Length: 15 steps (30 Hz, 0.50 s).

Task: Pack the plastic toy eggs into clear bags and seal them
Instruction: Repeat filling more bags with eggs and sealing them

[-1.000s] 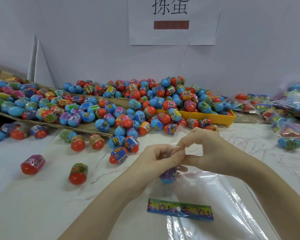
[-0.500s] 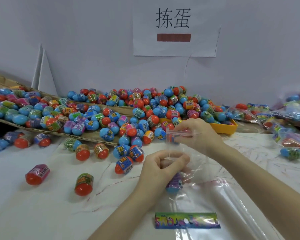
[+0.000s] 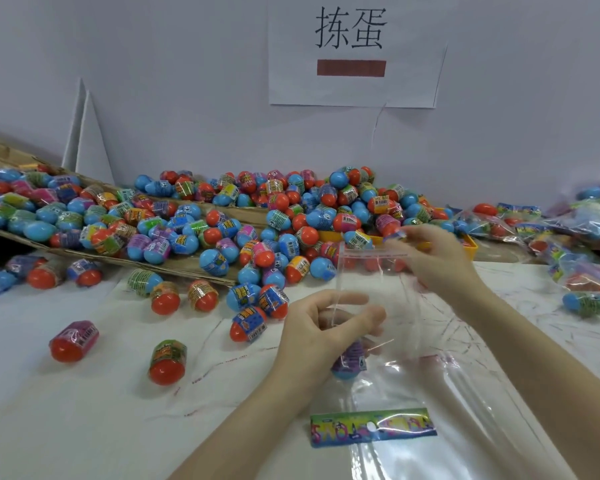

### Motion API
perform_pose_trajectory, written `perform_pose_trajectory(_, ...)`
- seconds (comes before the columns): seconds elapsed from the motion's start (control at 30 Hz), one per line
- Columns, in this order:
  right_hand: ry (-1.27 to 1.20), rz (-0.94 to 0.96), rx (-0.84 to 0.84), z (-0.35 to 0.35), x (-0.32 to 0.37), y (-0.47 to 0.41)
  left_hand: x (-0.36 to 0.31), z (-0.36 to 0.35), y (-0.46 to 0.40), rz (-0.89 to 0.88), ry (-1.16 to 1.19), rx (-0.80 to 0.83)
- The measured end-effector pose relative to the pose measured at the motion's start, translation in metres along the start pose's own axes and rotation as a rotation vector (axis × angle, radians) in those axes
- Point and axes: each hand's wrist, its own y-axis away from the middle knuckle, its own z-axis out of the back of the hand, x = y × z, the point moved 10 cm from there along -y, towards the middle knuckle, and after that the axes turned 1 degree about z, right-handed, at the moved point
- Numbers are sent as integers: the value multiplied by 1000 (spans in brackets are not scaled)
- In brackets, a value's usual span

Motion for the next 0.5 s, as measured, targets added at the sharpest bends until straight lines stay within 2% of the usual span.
perform_pose_trajectory(0.03,-173,-65,-23,11,-3,5,-1,-1,0,-3,3,-2)
perform_pose_trajectory(0.1,-368,-88,-58,31,4,16,-4,-2,1,-14,6,-9)
perform_pose_trajectory(0.23,-547,103,-55,56,56,35,-9,-2,5,-51,-43,-35)
perform_pose_trajectory(0.3,-454,215,42,51,84,48,-11,-3,6,-68,-78,-33)
perform_pose_trajectory(0.4,-39,391,159,31,103,67,-12,-4,6,-92,-127,-36)
perform_pose_trajectory(0.5,266,506,175,23,109,74,-14,-6,8,-113,-141,-32)
